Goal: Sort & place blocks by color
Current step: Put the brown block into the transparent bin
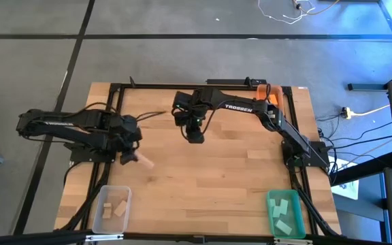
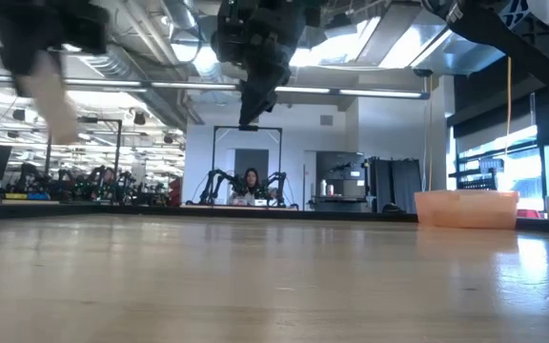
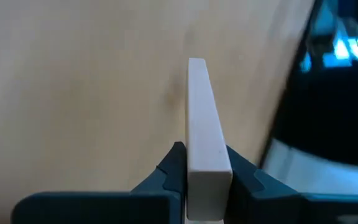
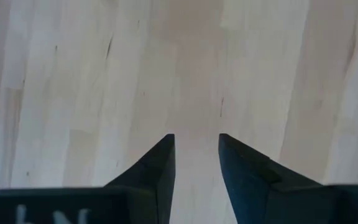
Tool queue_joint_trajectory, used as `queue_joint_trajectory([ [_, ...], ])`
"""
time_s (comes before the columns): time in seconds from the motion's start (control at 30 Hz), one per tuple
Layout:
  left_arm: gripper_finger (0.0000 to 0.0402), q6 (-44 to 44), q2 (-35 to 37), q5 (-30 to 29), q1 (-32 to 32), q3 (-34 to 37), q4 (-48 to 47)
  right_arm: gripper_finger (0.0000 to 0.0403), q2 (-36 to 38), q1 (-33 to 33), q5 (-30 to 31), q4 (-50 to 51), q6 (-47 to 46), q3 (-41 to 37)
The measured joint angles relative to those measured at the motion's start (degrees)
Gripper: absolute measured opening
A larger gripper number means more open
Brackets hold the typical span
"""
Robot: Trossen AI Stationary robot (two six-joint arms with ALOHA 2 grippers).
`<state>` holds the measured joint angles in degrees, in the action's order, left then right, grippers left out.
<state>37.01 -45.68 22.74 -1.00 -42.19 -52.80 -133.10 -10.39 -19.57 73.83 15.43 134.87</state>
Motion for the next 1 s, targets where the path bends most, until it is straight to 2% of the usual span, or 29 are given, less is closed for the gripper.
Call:
queue_joint_trajectory([
  [0.2,0.0044,7.2,3.3,15.8,1.3,0.0,-4.1,0.0123,0.0,-0.7,0.0,-0.2,-0.1,0.0],
  [0.3,0.0044,12.3,4.8,19.8,2.9,0.0,-3.9,0.0124,0.0,-0.8,0.0,-0.2,-0.1,0.0],
  [0.53,0.0044,19.9,5.3,19.4,11.5,0.0,-4.7,0.0124,0.0,-0.8,0.0,-0.2,-0.1,0.0],
  [0.8,0.0044,31.0,1.7,18.8,24.5,0.0,-2.8,0.0124,0.0,-1.2,0.0,-0.2,-0.2,0.0],
  [1.0,0.0044,36.4,-3.7,12.7,33.2,0.0,2.9,0.0124,0.0,-1.8,0.0,-0.4,-0.2,0.0],
])
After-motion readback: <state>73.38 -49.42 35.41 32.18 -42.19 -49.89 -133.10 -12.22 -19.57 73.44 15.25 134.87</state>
